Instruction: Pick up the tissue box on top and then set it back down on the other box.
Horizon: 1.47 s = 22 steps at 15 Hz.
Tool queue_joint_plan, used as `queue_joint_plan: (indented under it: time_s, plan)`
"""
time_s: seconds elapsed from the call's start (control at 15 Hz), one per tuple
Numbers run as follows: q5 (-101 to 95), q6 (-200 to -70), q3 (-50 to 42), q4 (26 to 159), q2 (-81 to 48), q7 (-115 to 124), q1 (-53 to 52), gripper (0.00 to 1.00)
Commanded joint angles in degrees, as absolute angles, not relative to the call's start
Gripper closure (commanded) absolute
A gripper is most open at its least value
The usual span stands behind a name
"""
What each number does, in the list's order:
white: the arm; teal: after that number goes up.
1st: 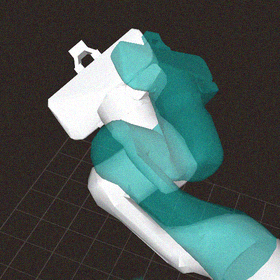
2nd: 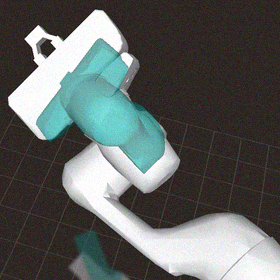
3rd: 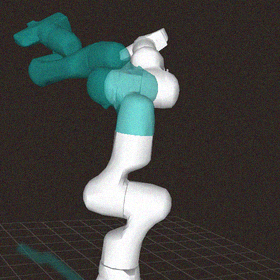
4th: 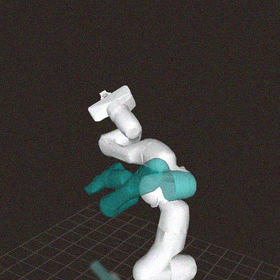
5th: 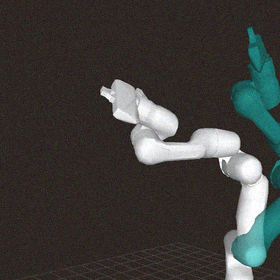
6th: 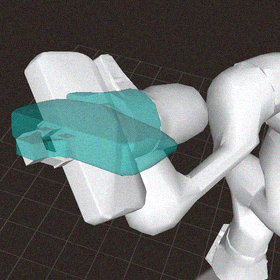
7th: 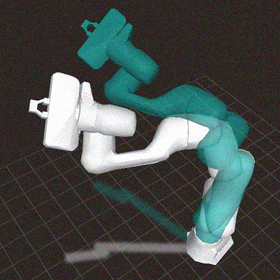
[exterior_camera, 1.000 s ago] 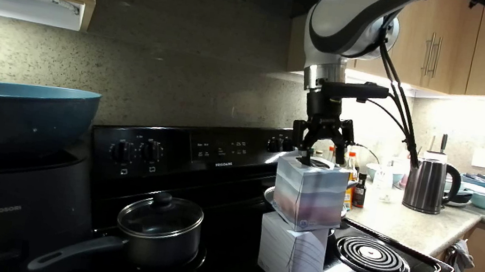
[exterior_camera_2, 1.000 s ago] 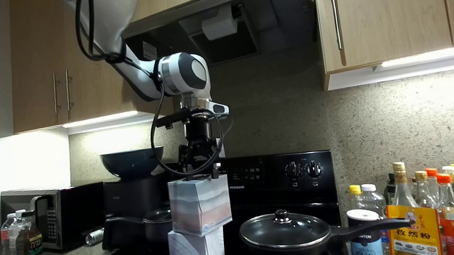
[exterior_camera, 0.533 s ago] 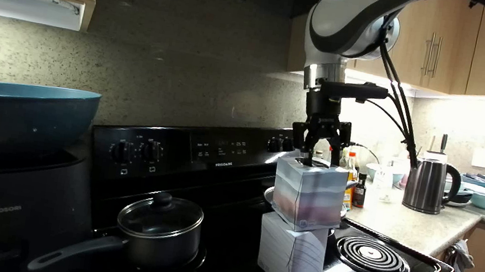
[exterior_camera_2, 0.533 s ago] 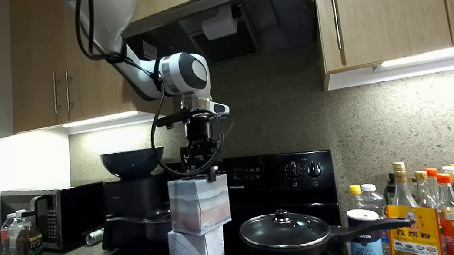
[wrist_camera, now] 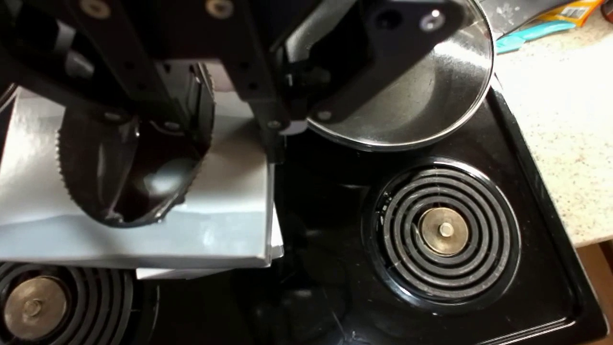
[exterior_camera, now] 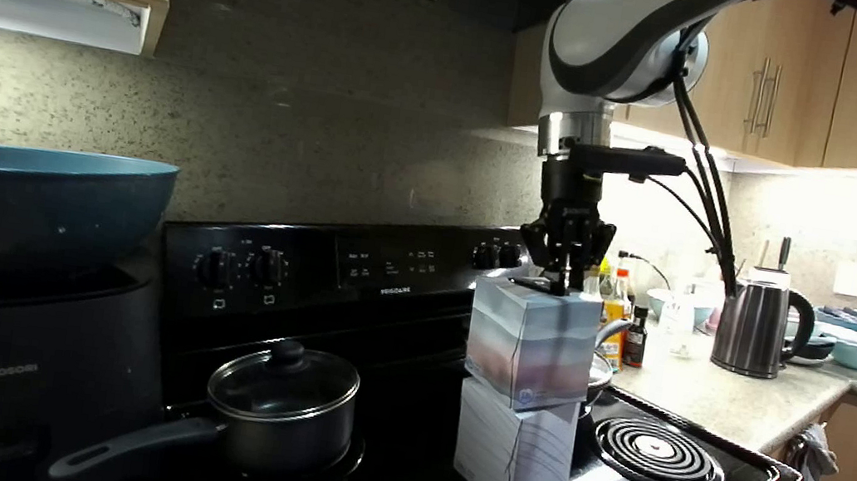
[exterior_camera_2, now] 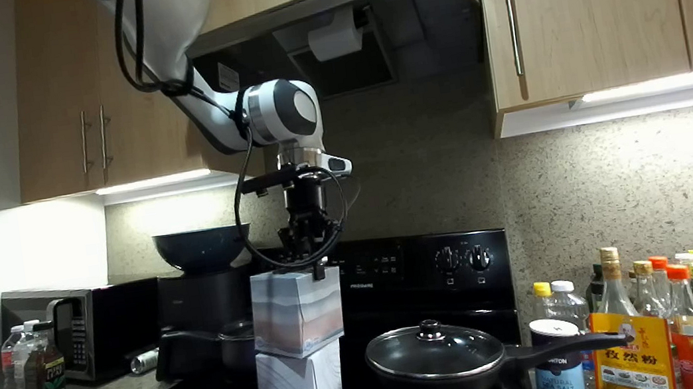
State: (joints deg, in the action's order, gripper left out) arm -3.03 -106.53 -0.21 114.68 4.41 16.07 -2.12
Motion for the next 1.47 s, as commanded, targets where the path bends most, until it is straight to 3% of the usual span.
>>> queue_joint_plan:
  time_s: [0.0, 0.6, 0.67, 1.07, 1.13, 1.4]
  plan:
    - [-8.16, -102.57, 0.35, 113.05, 4.54, 7.48, -1.5, 0.93]
    - [-18.89, -92.6, 3.64, 95.48, -4.73, -9.94, -4.26, 0.95]
    - [-17.02, -94.38, 3.17, 99.6, -1.88, -5.27, -3.83, 0.79]
    - [-17.58, -94.16, 3.6, 96.4, -4.64, -8.02, -4.23, 0.87]
    - [-17.58, -94.14, 3.6, 96.37, -4.65, -8.03, -4.23, 0.97]
    - [-19.69, -103.07, 3.44, 95.38, -6.23, -22.17, -3.54, 0.97]
